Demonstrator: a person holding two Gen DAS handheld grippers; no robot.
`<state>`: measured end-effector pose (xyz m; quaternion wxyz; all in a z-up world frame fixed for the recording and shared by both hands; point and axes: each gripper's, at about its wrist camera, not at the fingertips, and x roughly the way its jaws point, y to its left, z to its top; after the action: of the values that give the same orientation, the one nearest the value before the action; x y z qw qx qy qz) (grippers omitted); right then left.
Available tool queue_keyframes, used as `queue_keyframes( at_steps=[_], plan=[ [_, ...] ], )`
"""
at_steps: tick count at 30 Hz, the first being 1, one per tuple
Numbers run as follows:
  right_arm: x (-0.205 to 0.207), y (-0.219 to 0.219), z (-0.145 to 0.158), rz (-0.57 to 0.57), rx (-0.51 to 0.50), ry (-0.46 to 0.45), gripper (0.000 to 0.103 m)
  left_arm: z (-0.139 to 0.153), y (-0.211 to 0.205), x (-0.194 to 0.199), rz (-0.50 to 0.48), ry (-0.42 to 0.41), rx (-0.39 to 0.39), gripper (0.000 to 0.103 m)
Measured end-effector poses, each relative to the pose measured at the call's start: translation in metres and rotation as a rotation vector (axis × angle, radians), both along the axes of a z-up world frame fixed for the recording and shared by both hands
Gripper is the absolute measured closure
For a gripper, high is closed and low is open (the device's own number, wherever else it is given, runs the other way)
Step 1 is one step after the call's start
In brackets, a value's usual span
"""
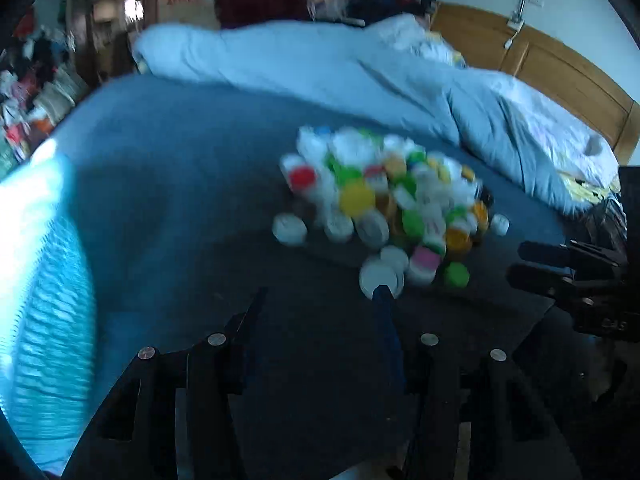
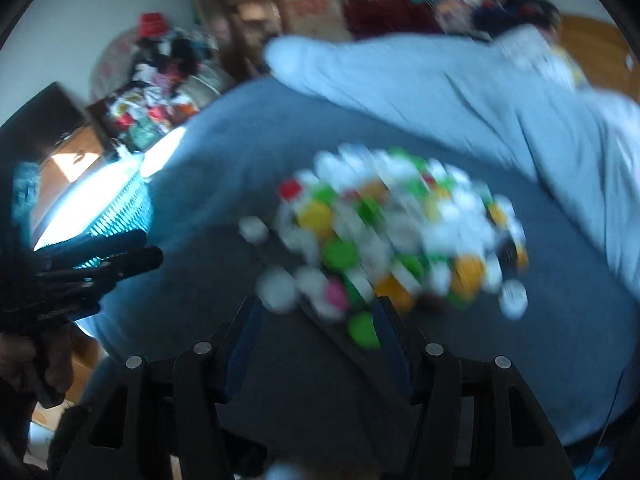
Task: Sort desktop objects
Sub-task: 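Grasp a white cap with the left tool while the right tool grasps a green cap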
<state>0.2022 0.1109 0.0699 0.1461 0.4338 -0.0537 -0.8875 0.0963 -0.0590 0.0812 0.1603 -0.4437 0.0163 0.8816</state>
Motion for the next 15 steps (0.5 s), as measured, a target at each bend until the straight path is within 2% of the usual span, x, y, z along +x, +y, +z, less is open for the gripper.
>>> queue_keyframes(
  at_steps=[4, 5, 9, 15],
  plan=[
    [-0.001, 0.018, -0.033, -0.005, -0.008, -0.070, 0.041, -0.035, 0.016, -0.022, -0.008, -0.009, 0.011, 0.058],
    [-0.003, 0.020, -0.036, -0.004, -0.010, -0.077, 0.041, -0.040, 0.018, -0.017, -0.007, -0.003, 0.019, 0.058],
    [-0.013, 0.019, -0.045, 0.034, -0.030, -0.082, 0.041, -0.041, 0.037, -0.016, -0.041, 0.037, 0.044, 0.058],
    [-0.026, 0.015, -0.057, 0.055, -0.055, -0.094, 0.041, -0.043, 0.062, -0.019, -0.125, 0.077, 0.016, 0.058]
  ],
)
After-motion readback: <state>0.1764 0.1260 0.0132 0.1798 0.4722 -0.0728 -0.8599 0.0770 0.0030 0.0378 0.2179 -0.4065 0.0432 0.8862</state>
